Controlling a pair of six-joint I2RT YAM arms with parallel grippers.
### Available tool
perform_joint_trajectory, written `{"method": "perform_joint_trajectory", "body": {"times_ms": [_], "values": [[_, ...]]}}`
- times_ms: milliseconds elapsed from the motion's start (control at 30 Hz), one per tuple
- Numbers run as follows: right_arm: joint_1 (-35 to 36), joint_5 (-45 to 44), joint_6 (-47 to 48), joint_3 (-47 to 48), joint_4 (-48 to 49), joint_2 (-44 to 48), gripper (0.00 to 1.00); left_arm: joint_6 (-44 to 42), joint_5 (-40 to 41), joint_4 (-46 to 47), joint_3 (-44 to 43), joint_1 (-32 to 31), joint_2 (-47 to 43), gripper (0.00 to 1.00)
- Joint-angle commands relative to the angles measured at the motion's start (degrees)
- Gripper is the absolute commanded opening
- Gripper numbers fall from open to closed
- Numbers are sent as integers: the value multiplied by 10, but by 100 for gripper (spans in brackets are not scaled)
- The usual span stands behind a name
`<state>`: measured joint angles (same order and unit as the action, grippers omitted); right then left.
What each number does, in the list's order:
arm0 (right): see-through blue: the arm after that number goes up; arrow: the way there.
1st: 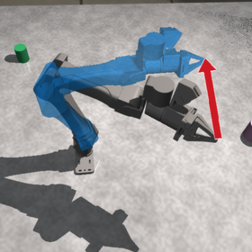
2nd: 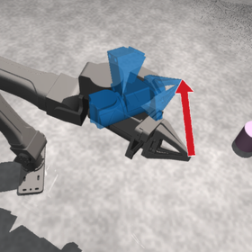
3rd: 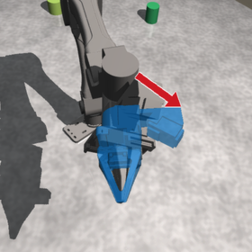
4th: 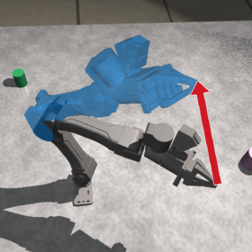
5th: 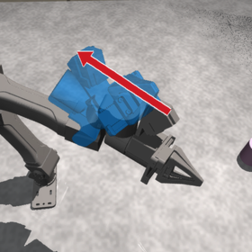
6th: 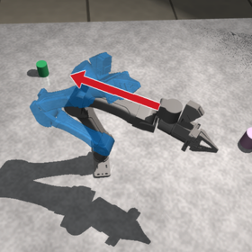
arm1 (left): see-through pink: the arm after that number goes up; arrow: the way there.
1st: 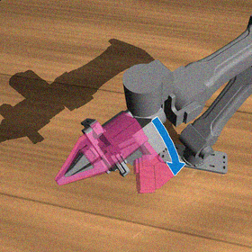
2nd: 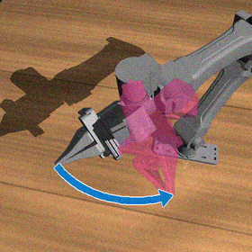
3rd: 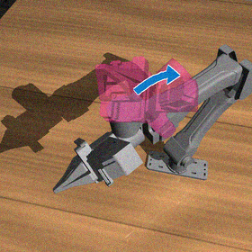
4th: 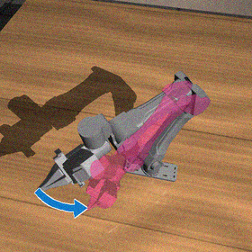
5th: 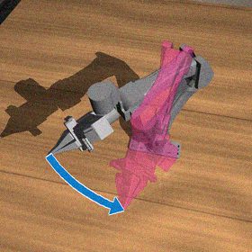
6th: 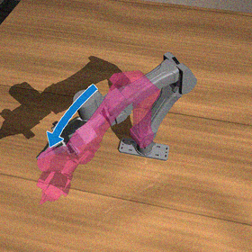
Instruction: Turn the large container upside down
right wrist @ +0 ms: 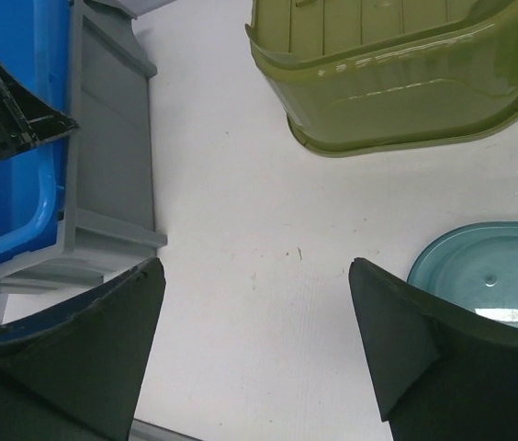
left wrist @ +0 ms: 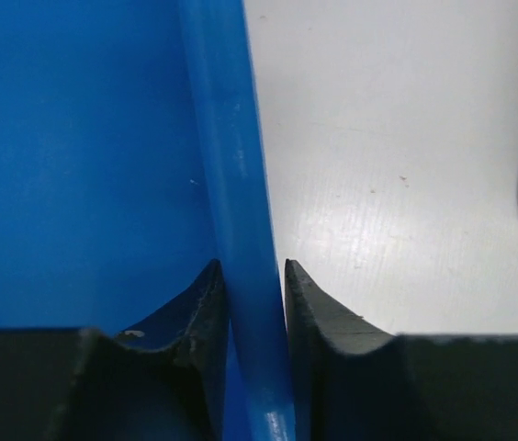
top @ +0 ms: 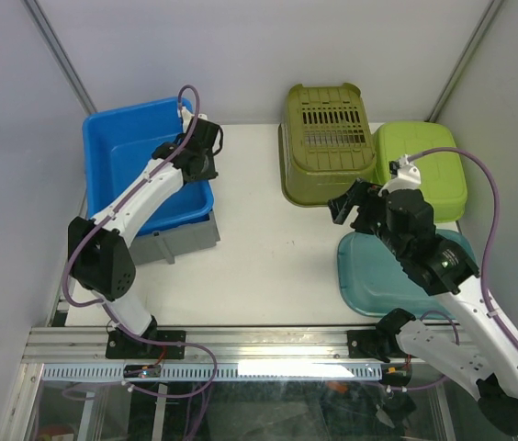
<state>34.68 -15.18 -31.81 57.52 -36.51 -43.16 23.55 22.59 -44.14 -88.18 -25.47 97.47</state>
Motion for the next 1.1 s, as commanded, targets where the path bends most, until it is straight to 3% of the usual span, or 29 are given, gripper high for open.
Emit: {"method": "perform_joint_trajectory", "body": {"times_ms": [0,267,433,767,1067], "values": [[-1,-12,0,17,11,1,85,-39,9,30,-15,8,-38,12],[-1,6,-13,3,27,-13,85,-115,24,-32,-144,8,-108,0],[-1,16,-20,-6,43,-18,85,-137,31,-63,-194,8,-108,0],[-1,20,-25,-4,48,-29,85,-137,-61,-94,-365,-3,-120,0],[-1,5,-32,-1,65,-32,84,-78,-200,-62,-419,-7,-173,0]]}}
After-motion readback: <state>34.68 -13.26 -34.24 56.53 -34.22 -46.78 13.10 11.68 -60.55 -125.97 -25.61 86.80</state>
